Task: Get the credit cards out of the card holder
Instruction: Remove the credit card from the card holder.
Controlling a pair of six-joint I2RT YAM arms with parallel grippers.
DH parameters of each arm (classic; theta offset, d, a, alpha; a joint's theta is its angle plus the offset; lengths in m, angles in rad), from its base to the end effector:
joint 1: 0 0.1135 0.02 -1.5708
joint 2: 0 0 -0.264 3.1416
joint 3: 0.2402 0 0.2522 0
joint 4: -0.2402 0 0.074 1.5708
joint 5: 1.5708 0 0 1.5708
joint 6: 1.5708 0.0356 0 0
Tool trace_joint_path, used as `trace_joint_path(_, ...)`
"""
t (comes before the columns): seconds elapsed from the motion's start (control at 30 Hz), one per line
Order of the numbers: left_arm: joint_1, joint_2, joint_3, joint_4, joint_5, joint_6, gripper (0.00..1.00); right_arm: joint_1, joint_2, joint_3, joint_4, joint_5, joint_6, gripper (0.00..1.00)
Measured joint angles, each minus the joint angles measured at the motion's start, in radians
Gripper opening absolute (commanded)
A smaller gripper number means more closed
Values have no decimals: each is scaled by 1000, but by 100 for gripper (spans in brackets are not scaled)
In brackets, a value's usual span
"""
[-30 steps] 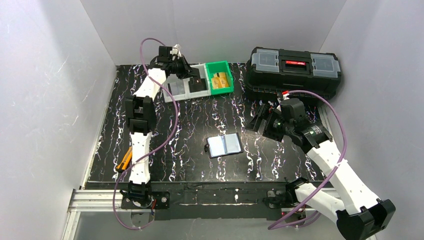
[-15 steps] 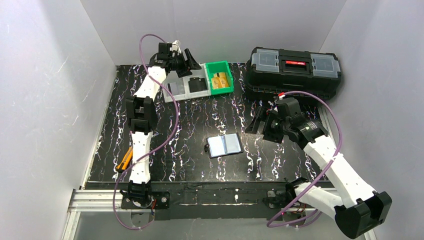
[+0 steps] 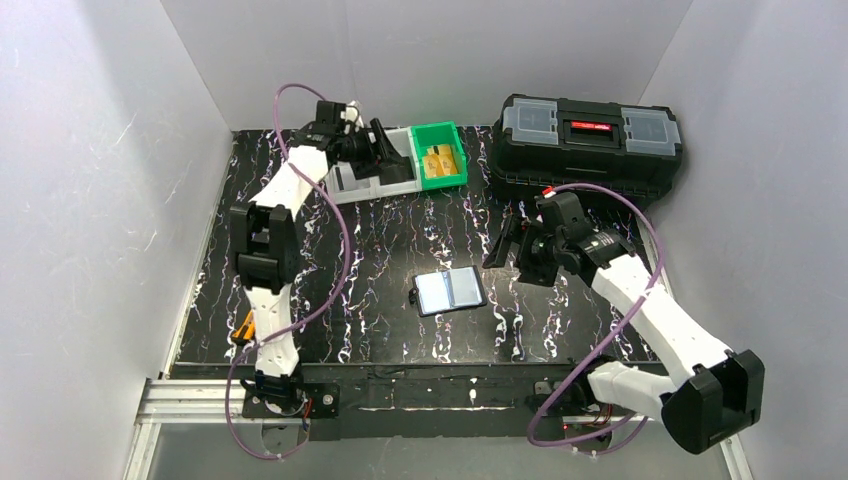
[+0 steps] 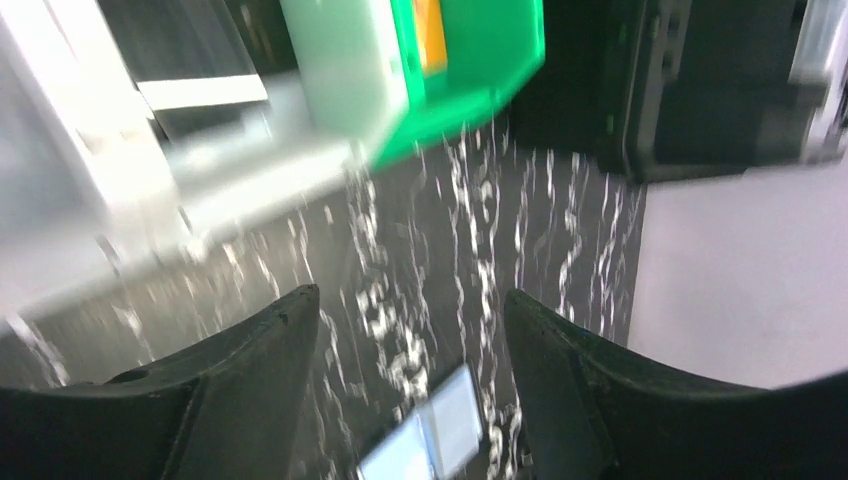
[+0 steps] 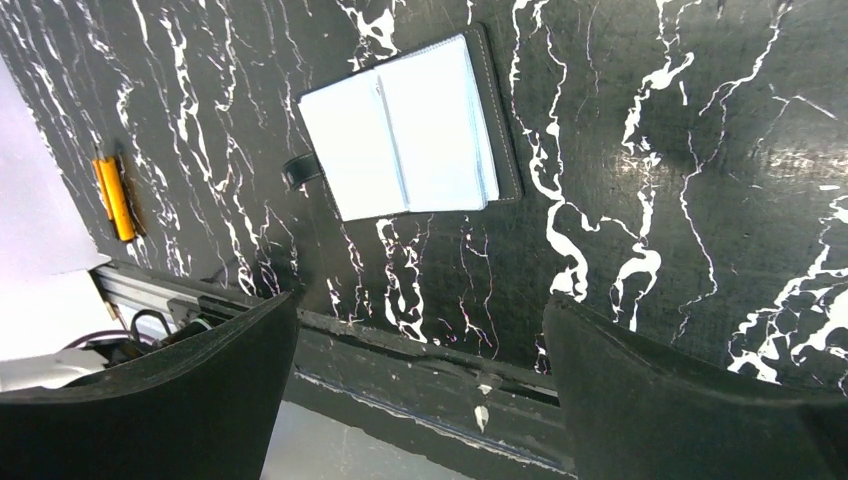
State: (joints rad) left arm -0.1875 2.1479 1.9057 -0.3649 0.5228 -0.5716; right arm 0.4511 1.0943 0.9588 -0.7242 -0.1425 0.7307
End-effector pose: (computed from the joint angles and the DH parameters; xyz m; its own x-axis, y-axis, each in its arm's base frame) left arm 0.4902 -0.1111 0.2744 -0.7767 -0.3297 -0.5367 0.1715 0.7092 -0.6839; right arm 0.1967 0.1009 0.2917 -0.8515 0.3216 -0.4142 0.0716 0.8538 0.5157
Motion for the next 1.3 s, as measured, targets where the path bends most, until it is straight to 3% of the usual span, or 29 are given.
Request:
trace_joint_path(0.13,-82,-205,-259,5,-32,-16,57,0,59,-31,53,-19,6,96)
trace_joint_path(0.2,-146,-305,-380,2,-50,-23,46,1,96,-45,79,-25,7,90)
trace_joint_path(0.33,-280,-458,-568,-8,-79,-35,25,3,169,-69,130,-37,13,73)
trace_joint_path(0.63,-402,-541,-794,-17,-129,-52,0,21,314,-73,209,-47,23,35)
trace_joint_path(0.83,-422,-522,-853,4,-134,-60,0,40,390,-72,233,-47,26,20)
trace_joint_path(1.3,-423,-396,-854,27,-199,-45,0,75,509,-31,261,-36,32,13)
